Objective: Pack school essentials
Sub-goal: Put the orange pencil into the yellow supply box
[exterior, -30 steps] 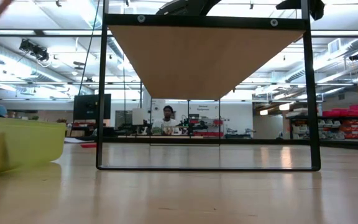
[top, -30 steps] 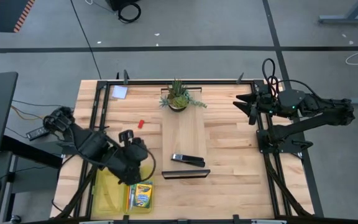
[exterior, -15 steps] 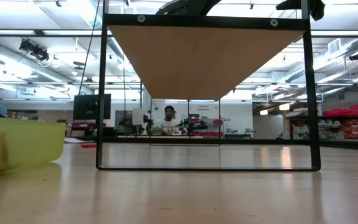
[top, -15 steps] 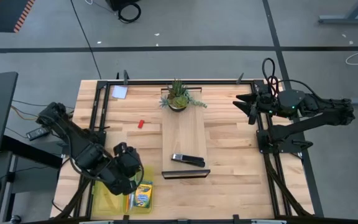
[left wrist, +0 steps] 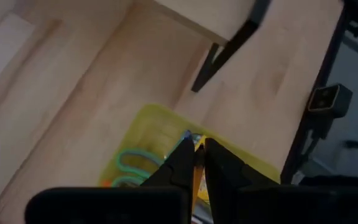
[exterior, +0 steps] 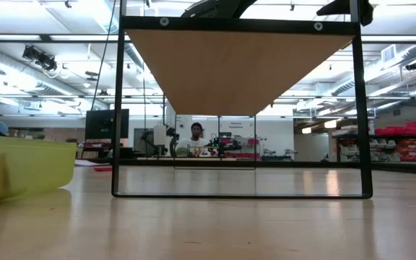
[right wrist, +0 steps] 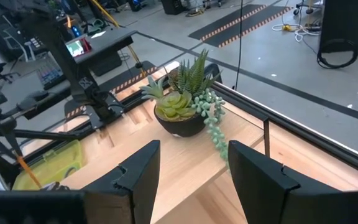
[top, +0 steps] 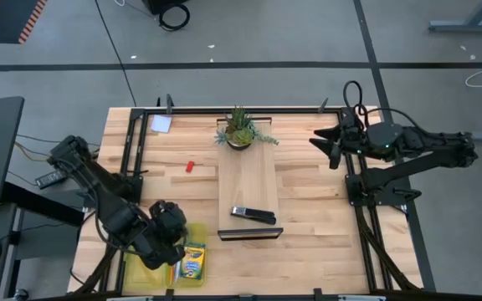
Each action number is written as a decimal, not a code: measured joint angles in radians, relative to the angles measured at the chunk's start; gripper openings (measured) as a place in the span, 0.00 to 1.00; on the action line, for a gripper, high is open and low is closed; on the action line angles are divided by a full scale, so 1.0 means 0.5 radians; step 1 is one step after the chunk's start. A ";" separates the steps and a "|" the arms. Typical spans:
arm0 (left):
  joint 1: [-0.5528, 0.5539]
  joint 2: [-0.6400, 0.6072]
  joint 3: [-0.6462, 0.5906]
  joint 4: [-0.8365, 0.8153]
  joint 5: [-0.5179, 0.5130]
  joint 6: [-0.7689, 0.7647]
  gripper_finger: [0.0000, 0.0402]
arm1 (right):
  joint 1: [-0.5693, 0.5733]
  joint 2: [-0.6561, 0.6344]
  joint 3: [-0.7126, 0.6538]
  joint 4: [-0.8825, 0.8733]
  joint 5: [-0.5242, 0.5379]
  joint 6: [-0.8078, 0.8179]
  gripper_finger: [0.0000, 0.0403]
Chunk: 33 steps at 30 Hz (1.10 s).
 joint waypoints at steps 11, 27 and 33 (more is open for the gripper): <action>-0.069 -0.300 -0.331 0.126 -0.155 -0.662 0.07 | 0.000 0.019 -0.001 0.000 -0.001 0.009 0.49; -0.080 -0.303 -0.399 0.268 -0.043 -1.086 0.07 | 0.000 0.023 -0.001 0.000 -0.001 0.008 0.49; -0.079 -0.278 -0.398 0.136 0.040 -1.103 0.09 | 0.000 0.023 -0.001 0.000 -0.001 0.007 0.49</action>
